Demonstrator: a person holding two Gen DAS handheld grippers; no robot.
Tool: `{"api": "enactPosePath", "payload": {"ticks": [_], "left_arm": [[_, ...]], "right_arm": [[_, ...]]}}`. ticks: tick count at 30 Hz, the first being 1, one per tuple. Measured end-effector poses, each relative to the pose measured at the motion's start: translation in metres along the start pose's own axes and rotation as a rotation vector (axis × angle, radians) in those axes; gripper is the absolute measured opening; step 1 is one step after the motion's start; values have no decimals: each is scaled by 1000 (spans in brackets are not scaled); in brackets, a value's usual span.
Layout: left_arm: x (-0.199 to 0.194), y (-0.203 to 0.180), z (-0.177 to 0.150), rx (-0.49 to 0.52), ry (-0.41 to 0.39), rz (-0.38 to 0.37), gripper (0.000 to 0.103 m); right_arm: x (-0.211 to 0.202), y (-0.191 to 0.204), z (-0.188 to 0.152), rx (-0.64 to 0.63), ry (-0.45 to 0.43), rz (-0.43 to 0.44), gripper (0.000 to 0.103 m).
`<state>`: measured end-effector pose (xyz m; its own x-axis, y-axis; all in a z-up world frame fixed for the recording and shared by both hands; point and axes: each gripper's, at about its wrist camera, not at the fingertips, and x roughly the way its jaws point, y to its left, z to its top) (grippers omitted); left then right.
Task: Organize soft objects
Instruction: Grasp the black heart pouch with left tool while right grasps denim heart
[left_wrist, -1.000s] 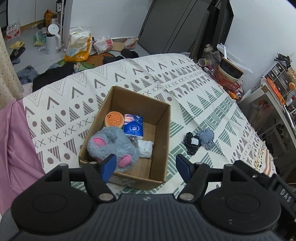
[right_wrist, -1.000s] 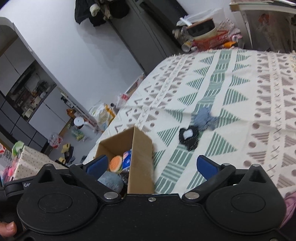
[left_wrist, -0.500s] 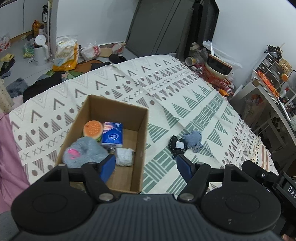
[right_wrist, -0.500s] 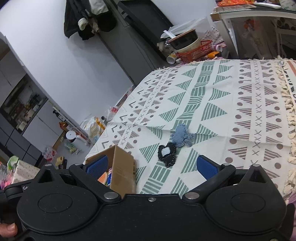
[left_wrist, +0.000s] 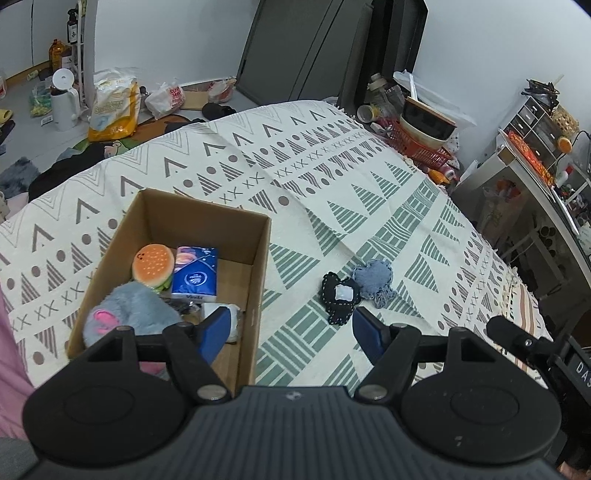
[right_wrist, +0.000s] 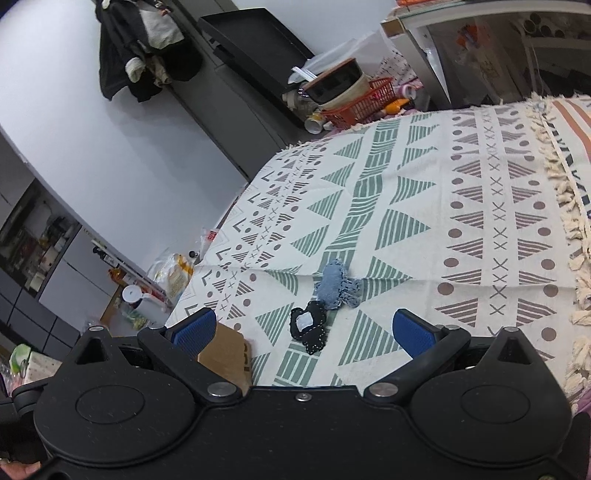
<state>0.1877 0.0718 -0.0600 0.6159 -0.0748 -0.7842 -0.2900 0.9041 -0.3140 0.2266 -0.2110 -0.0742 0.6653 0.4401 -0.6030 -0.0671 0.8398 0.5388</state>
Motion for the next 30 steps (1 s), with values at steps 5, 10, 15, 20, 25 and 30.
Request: {"api": "enactPosePath", "payload": {"ticks": [5,10,15,20,25,30], "left_arm": [[13,-8,4,8,1,-9,71],[28,-17,8,12,6,-20,71],[49,-23,14,15,28,-20,70],[71,-31,20,24,47,-30,68],[97,-42,33,60,74,-32,68],[124,-56,36,95,116,-42,67]], "right_arm": [[12,-9,1,40,11,16,103],[28,-21,3,106,29,31,103],[46,-35,4,174,27,24,101],[66,-48,3,241,45,34,95],[87,-57,3,290,57,47,88],[111,-68,4,350,87,62,82]]}}
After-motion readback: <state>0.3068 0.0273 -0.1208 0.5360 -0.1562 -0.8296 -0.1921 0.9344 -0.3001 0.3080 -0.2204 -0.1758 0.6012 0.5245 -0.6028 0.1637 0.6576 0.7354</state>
